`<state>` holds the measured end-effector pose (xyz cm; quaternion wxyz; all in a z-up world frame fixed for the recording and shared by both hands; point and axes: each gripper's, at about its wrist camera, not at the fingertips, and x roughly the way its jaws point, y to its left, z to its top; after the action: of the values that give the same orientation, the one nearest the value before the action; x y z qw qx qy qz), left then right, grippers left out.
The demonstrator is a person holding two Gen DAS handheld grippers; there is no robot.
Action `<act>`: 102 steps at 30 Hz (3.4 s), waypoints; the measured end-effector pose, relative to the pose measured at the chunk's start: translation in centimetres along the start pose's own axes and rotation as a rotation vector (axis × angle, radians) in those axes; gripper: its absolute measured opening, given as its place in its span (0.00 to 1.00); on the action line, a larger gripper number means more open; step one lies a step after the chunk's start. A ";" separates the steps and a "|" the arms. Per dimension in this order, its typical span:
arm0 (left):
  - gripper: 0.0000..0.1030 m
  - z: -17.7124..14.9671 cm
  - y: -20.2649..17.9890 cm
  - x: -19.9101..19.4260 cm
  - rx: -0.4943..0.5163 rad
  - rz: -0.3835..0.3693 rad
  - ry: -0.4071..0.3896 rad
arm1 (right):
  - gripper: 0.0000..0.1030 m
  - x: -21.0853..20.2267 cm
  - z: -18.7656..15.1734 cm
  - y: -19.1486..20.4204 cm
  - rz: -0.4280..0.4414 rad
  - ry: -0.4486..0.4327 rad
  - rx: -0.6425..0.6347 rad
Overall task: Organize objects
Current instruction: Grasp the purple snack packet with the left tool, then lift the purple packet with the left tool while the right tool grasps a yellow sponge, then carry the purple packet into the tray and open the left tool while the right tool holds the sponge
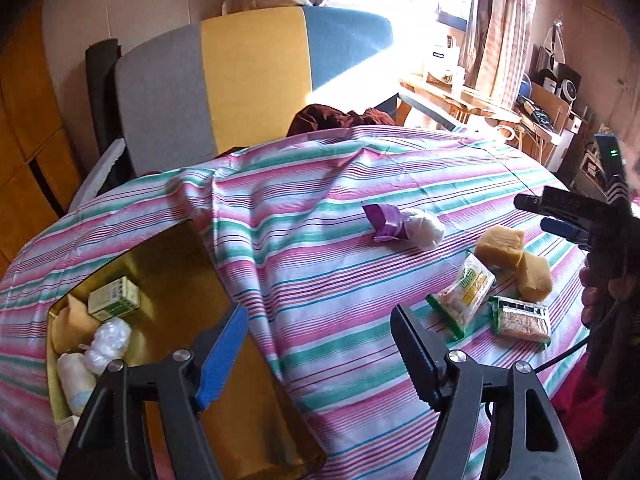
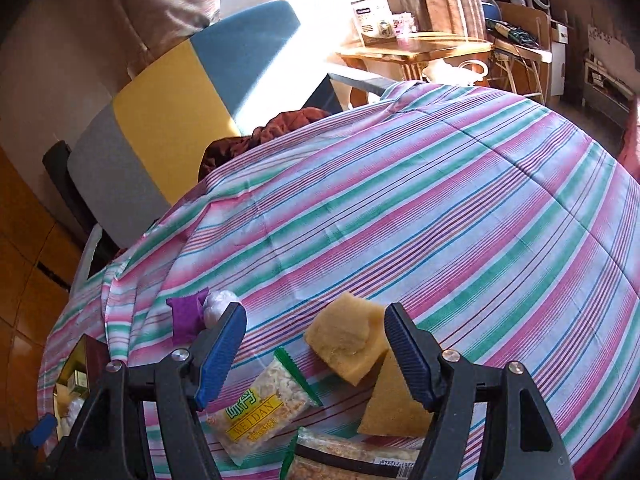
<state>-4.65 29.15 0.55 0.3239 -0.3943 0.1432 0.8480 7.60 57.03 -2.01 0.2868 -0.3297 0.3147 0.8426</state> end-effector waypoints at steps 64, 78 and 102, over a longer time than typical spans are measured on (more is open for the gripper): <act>0.32 -2.4 -5.7 11.2 0.005 -0.102 0.129 | 0.74 3.2 1.2 -1.0 -0.034 0.119 -0.142; 0.32 -2.6 -5.4 11.3 -0.016 -0.129 0.125 | 0.81 7.8 -1.5 1.0 -0.163 0.257 -0.427; 0.33 -2.8 -5.8 11.2 0.011 -0.105 0.102 | 0.62 8.8 -1.6 0.9 -0.174 0.269 -0.385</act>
<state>-4.56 36.98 -9.68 0.3623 -0.4422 0.1432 0.8079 2.13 57.69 -9.11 0.2458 -0.5135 0.1541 0.8075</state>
